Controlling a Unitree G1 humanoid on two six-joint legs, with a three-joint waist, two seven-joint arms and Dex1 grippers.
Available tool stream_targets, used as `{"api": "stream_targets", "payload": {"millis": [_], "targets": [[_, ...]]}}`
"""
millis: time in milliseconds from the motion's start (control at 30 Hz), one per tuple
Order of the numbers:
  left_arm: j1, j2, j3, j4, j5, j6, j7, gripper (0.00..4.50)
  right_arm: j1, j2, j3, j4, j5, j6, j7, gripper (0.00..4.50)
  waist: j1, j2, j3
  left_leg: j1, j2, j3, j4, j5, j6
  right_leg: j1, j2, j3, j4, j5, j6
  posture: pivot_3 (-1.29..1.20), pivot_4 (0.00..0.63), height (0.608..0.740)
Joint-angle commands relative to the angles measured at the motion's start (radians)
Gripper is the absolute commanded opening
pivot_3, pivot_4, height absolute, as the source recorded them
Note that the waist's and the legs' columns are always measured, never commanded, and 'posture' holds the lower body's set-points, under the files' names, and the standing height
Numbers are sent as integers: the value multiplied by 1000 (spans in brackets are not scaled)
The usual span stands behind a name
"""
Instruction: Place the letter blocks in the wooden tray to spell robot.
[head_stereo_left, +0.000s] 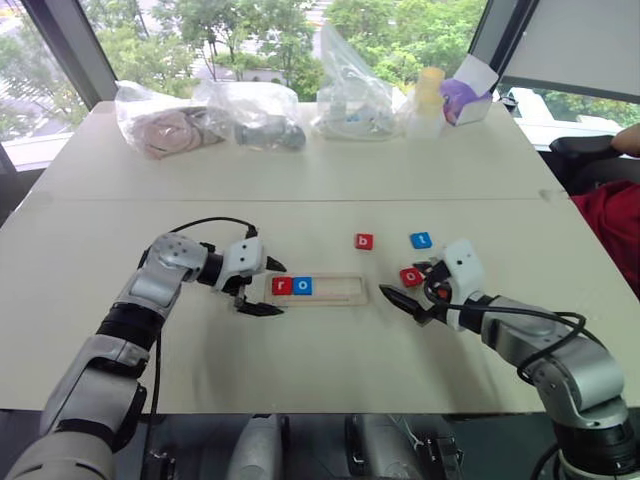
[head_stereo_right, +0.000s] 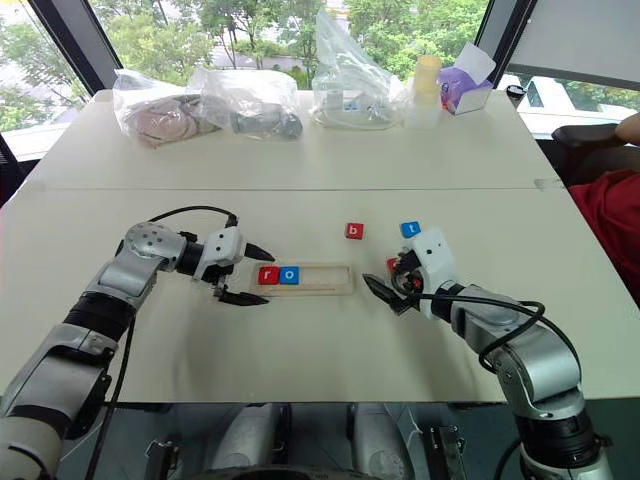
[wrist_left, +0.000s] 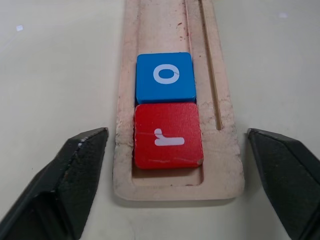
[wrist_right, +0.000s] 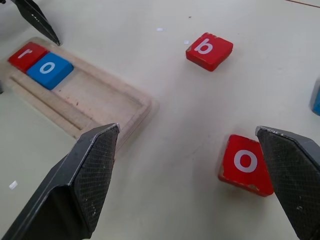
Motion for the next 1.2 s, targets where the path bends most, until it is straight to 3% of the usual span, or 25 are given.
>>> {"api": "stream_targets", "payload": {"millis": [33,233,433,767,867,1033,1200], "targets": [[37,22,27,-58,3,40,33,4467,-82,43,19,5,-18,20,-47,4500,-5,0,0,0,0,0,0,0,0,0,0,0,0,0,0,0,150,740],[140,110,122,-256,-49,184,87,4467,-271,224,47,161,-76,130,-213,4500,-11,0,0,1,2,-1,0,0,0,-2,1,0,4,1,-1,0,150,740],[271,223,320,-576,-183,446,191,4467,-392,375,106,428,-211,74,-333,4500,-2,-1,1,-2,2,-1,-1,0,0,-8,-1,1,10,0,-1,0,150,740],[400,231,410,-848,-232,623,389,4467,-491,519,116,656,-317,-34,-405,4500,-28,-1,0,2,2,-1,0,1,-1,-5,-1,3,11,0,-1,0,150,740],[412,235,412,-871,-238,635,418,4500,-496,530,132,691,-350,-56,-409,3649,-32,-1,0,3,2,-1,0,1,-1,-5,0,3,11,1,-1,0,150,740],[413,239,407,-879,-242,632,441,4500,-489,538,142,699,-394,-79,-406,1171,-33,-1,0,3,2,-1,0,1,-1,-6,0,3,11,1,-1,0,150,740],[377,230,362,-879,-256,623,429,4500,-465,424,191,611,-479,-171,-360,1181,-29,-1,0,3,2,-1,-1,1,-1,-6,0,3,11,0,-1,0,150,740]]}}
